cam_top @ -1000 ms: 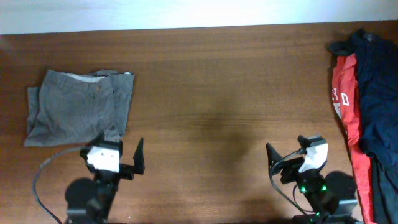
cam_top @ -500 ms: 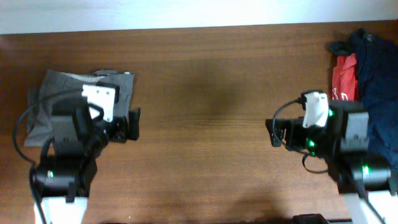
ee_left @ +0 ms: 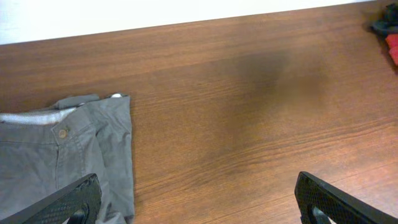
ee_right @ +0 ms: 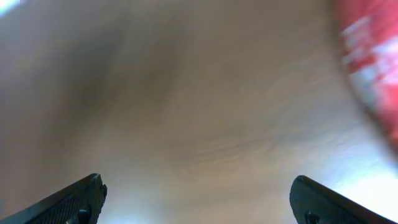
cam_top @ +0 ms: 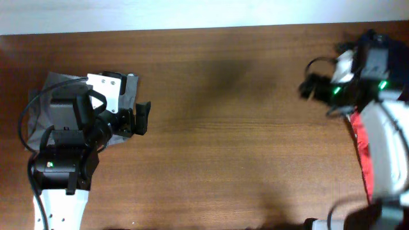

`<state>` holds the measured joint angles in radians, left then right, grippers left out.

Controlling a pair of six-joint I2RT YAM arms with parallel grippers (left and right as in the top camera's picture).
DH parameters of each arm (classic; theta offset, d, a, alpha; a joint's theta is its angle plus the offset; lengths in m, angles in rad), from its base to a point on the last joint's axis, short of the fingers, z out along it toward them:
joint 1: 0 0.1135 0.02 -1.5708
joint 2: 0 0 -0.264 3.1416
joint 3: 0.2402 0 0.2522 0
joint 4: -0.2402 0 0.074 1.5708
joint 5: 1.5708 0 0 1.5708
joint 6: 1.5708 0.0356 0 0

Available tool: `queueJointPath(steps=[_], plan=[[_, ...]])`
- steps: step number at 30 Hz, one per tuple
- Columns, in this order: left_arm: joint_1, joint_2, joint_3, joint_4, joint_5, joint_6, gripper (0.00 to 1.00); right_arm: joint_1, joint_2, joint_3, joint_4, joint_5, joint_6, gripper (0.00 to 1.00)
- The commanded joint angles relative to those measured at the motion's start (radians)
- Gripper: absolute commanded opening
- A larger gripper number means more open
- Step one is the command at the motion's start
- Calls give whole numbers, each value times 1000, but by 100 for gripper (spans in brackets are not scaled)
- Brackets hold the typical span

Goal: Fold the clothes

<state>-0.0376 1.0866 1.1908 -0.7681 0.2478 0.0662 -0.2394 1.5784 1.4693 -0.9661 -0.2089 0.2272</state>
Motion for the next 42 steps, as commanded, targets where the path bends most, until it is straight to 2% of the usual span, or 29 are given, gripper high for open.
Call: queueJointPath(steps=[1,5,8,20,22,23,25,26,28,31,32,33,35,36,42], plan=[[-4,1,24,0,23,-10,99,-93,116,156,27,115,66,99],[-4,1,24,0,22,-10,99,-192,242,242,141,116,89,97],[-4,1,24,-2,22,-10,99,-260,314,243,255,113,102,87],[-4,1,24,4,22,-10,99,-364,551,243,435,94,103,83],[-4,1,24,4,22,-10,99,-370,557,243,458,95,103,74],[-4,1,24,5,22,-10,99,-370,557,242,469,109,103,59],[-4,1,24,5,22,-10,99,-370,557,242,478,143,103,48],[-4,1,24,5,22,-10,99,-370,557,242,476,158,96,47],[-4,1,24,7,22,-10,99,-370,558,240,453,193,71,53],[-4,1,24,13,22,-10,99,-370,568,233,444,259,50,53],[-4,1,24,14,22,-10,99,-370,568,233,439,259,46,48],[-4,1,24,15,22,-10,99,-370,568,233,439,257,45,38],[-4,1,24,19,22,-10,99,-370,560,234,433,247,39,11],[-4,1,24,22,22,-10,99,-370,554,235,424,247,39,4],[-3,1,24,39,21,-10,99,-356,474,237,428,248,6,4]])
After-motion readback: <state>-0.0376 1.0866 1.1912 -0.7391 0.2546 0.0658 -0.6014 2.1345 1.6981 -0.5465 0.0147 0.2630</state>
